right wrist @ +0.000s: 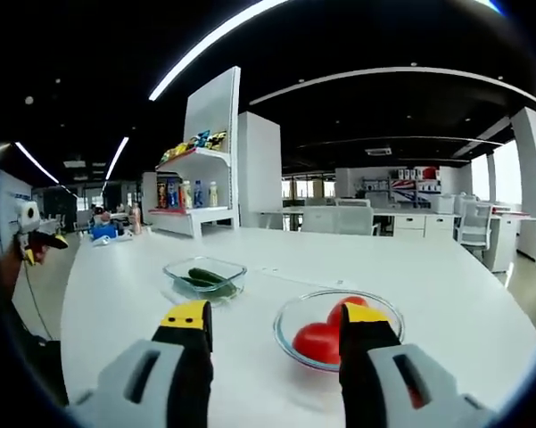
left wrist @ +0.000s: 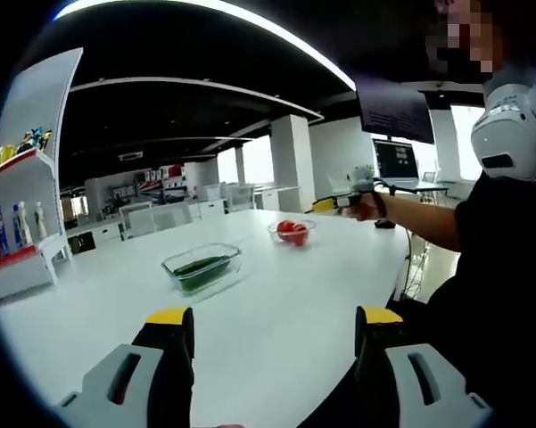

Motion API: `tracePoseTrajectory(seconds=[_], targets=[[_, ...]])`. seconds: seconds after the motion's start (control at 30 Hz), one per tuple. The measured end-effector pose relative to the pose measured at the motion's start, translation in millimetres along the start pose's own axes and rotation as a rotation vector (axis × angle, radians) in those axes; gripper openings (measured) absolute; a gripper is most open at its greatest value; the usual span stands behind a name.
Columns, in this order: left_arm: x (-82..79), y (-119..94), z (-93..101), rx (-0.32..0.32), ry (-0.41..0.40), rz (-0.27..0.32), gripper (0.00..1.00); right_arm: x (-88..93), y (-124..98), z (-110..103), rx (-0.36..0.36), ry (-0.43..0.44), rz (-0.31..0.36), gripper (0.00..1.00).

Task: Sort the scattered tomatoes and cucumbers on the table and place them into their respective storage containers

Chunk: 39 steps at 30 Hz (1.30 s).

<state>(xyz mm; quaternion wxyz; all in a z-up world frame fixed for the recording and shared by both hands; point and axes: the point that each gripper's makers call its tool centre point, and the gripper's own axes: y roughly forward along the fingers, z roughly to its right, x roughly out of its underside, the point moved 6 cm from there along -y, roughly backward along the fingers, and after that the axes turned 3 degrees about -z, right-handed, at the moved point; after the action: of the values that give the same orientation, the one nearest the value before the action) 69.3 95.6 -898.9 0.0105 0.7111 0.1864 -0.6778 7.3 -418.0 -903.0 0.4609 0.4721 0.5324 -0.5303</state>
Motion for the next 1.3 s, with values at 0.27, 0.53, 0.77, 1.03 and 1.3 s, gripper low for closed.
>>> tracePoseTrajectory(seconds=[0.27,0.53,0.77,1.03,1.3], targets=[[-0.6,3,-0.7,-0.005,0.001,0.011,0.72,-5.1,-36,-24,-0.003,-0.047,0.012,0.55],[-2.1,6,1.5,0.006,0.008,0.019,0.71,-2.8,-69,-44,-0.006,-0.089,0.005,0.54],[-0.7,7,-0.2,-0.005,0.000,0.028,0.70,-2.4,-92,-57,-0.007,-0.107,0.007,0.52],[-3.9,10,1.8,0.022,-0.015,0.052,0.69,4.0,-115,-73,-0.013,-0.094,0.006,0.52],[0.2,18,-4.6,0.005,-0.018,0.030,0.67,5.9,-141,-92,-0.008,-0.096,0.010,0.51]])
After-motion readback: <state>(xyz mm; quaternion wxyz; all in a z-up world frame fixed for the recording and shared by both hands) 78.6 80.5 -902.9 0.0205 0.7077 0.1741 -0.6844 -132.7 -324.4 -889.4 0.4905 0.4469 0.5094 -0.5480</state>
